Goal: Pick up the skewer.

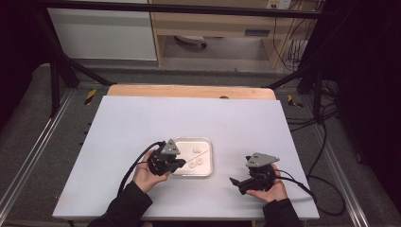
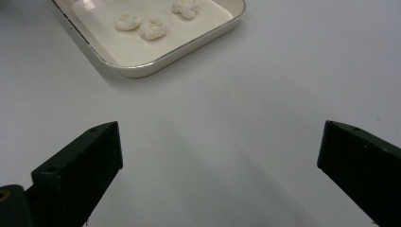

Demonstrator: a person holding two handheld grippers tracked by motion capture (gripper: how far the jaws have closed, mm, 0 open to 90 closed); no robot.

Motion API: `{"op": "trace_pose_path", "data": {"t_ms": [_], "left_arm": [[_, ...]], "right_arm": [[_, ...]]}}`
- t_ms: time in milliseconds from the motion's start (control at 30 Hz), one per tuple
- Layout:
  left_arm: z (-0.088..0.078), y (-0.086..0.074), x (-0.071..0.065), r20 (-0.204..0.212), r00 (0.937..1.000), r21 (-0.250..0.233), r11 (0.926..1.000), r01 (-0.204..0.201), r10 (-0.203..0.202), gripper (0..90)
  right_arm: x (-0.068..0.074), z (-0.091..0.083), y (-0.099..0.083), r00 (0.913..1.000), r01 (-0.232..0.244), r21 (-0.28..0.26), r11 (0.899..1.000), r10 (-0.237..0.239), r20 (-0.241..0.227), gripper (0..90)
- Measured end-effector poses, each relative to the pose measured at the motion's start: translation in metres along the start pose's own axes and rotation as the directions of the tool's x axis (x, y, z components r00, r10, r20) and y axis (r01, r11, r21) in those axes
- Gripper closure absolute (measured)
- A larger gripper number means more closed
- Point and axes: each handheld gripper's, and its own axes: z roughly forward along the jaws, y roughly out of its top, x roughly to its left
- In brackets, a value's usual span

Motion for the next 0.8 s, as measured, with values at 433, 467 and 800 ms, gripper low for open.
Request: {"op": "trace_pose_path", "data": {"t_ms": [433,467,800], "left_arm": [[-0.004,0.007,-0.01,0.02,0.9994,0.004,0.9995,-0.03,0.03,88.7],[-0.004,0.008,-0.01,0.02,0.9993,0.005,0.9995,-0.032,0.032,88.7],[-0.001,0.017,-0.021,0.039,0.9968,0.025,0.9972,-0.071,0.07,88.6]], "right_arm": [[0.02,0.01,0.023,0.986,0.164,0.041,0.986,-0.165,0.022,3.0],[0.02,0.01,0.023,0.986,0.164,0.041,0.986,-0.165,0.022,3.0],[0.03,0.012,0.033,0.9566,0.284,0.081,0.955,-0.288,0.044,5.3]]}}
